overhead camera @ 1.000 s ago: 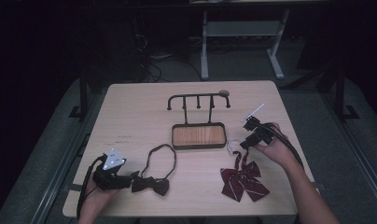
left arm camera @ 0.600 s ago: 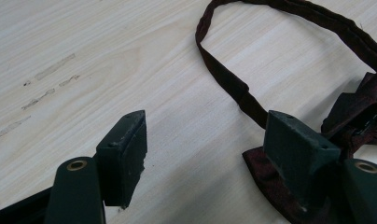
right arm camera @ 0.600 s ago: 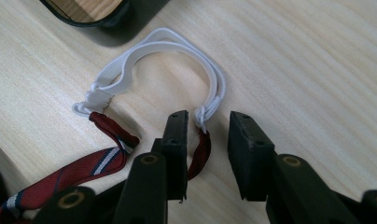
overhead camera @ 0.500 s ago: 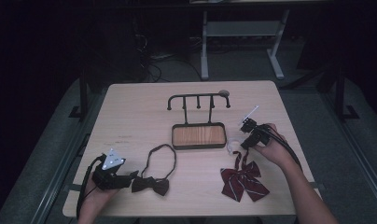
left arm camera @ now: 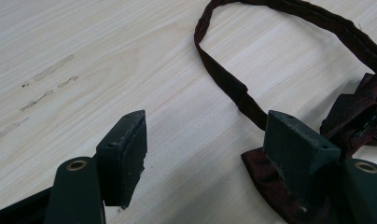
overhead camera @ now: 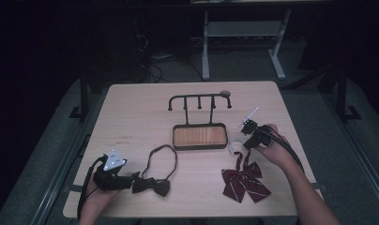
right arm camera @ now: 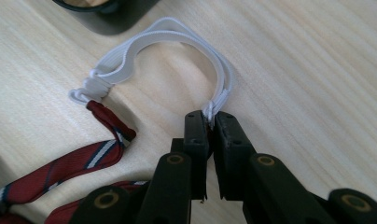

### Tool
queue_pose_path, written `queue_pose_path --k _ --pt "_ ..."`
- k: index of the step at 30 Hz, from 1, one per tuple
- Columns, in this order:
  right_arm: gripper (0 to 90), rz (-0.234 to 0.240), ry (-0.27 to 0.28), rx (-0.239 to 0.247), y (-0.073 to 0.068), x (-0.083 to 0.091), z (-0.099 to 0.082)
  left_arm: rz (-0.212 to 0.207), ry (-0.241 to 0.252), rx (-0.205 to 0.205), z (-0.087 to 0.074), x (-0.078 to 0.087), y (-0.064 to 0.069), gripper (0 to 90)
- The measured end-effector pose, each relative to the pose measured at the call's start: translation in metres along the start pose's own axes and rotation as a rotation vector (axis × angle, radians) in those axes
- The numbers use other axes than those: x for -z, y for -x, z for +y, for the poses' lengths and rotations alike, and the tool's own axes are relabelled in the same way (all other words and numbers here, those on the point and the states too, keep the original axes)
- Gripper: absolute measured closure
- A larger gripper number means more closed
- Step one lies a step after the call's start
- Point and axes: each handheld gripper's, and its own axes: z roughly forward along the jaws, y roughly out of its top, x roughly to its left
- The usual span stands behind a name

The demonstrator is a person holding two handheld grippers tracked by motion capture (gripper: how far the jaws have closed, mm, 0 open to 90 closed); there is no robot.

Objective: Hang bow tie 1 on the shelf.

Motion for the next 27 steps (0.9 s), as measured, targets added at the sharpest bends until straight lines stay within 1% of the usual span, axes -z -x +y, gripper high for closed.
queue_pose_path --k 6,8,9,11,12,14,18,19,24,25,26,27 --pt "84.6 0.023 0.027 -0.018 0.001 0.008 -0.003 -0.001 0.005 0.006 0.000 0.000 0.000 30.7" --pt "84.9 0.045 0.043 -0.029 0.001 0.013 -0.004 -0.001 0.003 0.011 -0.001 -0.001 0.000 30.7" --pt "84.9 0.045 0.043 -0.029 0.001 0.013 -0.004 -0.001 0.003 0.011 -0.001 -0.001 0.000 30.7" --pt "85.1 0.069 0.063 -0.034 0.002 0.019 -0.007 -0.001 0.004 0.013 -0.001 -0.001 -0.001 30.7" --pt "85.1 0.069 0.063 -0.034 0.002 0.019 -0.007 0.000 0.003 0.013 -0.001 -0.001 -0.001 30.7" --pt "85.2 0.093 0.085 -0.045 0.002 0.025 -0.009 0.002 0.004 0.016 -0.001 0.000 -0.001 30.7" --pt "85.4 0.095 0.100 -0.047 0.002 0.034 -0.011 0.002 0.005 0.018 -0.001 0.000 -0.001 30.7" --pt "85.4 0.095 0.100 -0.047 0.002 0.034 -0.011 0.002 0.005 0.018 -0.001 0.000 -0.001 30.7" --pt "85.6 0.085 0.118 -0.023 -0.004 0.048 -0.010 0.001 0.006 0.018 -0.001 0.001 -0.001 30.7" --pt "85.6 0.085 0.118 -0.023 -0.004 0.048 -0.010 0.001 0.006 0.018 -0.001 0.001 -0.001 30.7" --pt "85.7 0.091 0.129 -0.020 -0.005 0.054 -0.011 0.001 0.005 0.017 -0.001 0.001 -0.001 30.7" --pt "85.7 0.092 0.132 -0.018 -0.006 0.055 -0.011 0.001 0.005 0.017 -0.001 0.001 -0.001 30.7"
